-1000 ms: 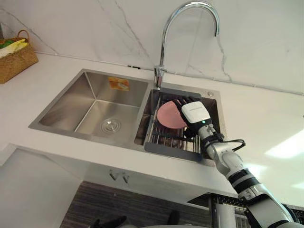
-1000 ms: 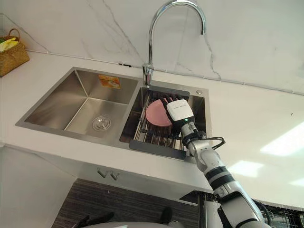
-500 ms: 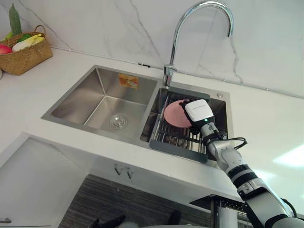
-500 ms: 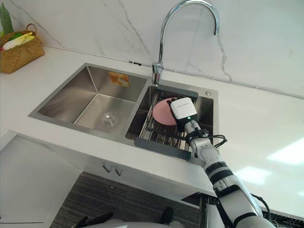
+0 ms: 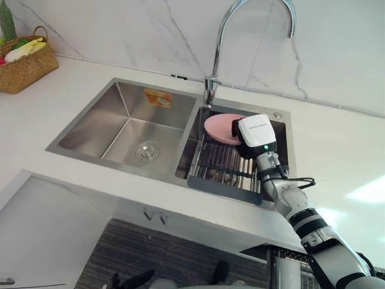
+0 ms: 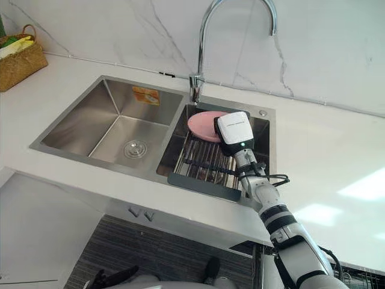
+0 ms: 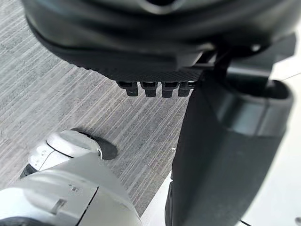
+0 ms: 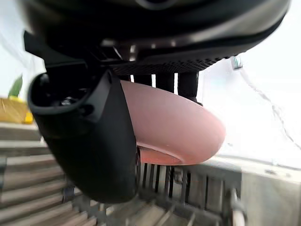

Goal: Walk over to the sink, pick up the cup, carry it to the dishwasher, place the cup inside the dishwasher, then close the dishwasher door

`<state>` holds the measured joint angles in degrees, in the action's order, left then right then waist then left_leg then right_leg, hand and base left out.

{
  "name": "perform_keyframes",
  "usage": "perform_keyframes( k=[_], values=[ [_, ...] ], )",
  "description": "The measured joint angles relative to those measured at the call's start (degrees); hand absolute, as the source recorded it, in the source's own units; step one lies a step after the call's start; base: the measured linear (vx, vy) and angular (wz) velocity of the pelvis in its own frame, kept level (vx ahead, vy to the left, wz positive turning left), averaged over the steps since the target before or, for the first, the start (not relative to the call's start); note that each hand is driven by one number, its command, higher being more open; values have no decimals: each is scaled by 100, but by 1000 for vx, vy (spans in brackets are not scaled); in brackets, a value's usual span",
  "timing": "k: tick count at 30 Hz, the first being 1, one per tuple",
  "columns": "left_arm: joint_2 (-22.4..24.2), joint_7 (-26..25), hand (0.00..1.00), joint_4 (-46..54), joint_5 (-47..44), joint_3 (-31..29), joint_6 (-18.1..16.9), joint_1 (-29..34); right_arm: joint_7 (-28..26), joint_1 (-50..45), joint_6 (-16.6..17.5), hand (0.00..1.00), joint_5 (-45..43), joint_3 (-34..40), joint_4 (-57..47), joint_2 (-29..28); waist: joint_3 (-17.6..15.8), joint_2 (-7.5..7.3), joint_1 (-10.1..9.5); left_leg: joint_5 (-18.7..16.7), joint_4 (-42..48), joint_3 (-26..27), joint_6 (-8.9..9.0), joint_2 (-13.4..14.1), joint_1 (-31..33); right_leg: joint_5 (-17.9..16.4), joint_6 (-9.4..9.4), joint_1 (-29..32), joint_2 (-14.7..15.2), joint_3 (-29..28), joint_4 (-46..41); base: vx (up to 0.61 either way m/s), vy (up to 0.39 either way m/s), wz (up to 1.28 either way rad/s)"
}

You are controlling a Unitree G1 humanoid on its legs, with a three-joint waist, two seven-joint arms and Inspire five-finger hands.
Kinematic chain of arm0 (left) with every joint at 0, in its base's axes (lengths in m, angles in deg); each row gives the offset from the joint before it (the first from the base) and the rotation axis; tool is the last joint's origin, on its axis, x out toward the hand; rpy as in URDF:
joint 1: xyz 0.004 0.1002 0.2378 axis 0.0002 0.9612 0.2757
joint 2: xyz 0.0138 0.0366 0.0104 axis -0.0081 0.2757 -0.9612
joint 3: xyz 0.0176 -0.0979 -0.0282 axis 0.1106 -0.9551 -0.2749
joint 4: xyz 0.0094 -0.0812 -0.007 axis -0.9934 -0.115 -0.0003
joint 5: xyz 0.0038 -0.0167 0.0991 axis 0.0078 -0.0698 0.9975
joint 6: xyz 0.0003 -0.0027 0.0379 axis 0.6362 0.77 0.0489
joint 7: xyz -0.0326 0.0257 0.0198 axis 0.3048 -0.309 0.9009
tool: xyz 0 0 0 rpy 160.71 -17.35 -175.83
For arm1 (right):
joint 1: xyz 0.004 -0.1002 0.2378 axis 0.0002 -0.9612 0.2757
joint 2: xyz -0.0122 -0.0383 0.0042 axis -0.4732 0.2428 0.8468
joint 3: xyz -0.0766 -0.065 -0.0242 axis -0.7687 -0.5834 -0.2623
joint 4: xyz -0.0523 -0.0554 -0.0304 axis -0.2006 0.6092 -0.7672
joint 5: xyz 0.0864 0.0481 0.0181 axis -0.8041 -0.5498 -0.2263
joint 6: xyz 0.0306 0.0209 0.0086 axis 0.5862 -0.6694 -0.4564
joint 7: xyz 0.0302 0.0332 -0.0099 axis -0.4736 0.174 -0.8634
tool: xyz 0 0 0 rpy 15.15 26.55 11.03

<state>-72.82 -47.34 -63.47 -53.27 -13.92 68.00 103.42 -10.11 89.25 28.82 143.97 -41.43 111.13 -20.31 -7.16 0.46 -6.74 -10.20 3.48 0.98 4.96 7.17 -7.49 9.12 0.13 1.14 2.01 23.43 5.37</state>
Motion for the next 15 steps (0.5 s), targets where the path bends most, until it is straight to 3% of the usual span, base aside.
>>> perform_keyframes(
  k=[8, 15],
  values=[
    [9, -5, 100, -1, 56, 4, -63, 74, 25, -2, 401, 0, -560, 254, -629, 254, -4, 6, 136, -37, -33, 149, -39, -4, -105, 21, -15, -6, -24, -156, 0, 25, 46, -11],
    [13, 1, 100, 10, 706, 13, -136, 110, -440, -536, 672, 0, -815, 394, -1695, 274, -18, 17, 110, -71, 25, 401, -75, -54, -280, 73, -9, -17, -85, -521, -3, 21, 49, -25]
  ],
)
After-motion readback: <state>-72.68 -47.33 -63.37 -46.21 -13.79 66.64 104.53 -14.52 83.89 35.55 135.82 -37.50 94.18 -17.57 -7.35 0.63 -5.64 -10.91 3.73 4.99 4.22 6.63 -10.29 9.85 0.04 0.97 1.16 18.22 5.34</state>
